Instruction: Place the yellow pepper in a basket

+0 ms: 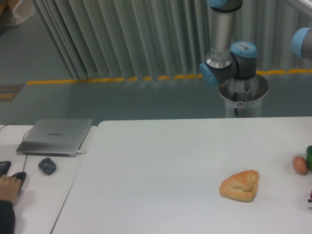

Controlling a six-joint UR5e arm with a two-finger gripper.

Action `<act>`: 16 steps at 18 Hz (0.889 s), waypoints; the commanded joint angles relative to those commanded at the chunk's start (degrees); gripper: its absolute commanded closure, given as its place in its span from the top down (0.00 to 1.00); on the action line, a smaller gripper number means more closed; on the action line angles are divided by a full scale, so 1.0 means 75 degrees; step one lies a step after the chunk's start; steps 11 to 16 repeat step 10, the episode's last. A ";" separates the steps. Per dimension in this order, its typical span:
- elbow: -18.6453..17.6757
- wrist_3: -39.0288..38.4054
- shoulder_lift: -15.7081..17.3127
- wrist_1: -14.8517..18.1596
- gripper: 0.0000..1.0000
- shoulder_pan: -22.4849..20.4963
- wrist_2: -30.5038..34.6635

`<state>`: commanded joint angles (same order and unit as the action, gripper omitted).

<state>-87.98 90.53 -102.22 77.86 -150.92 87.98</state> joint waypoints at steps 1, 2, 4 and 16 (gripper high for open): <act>-0.0023 0.0000 0.0105 0.0210 1.00 0.0164 -0.0058; -0.0024 0.0000 0.0233 0.0375 1.00 0.0247 -0.0105; -0.0024 -0.0023 0.0351 0.0656 1.00 0.0469 -0.0106; -0.0164 -0.0035 0.0469 0.0880 1.00 0.0470 -0.0094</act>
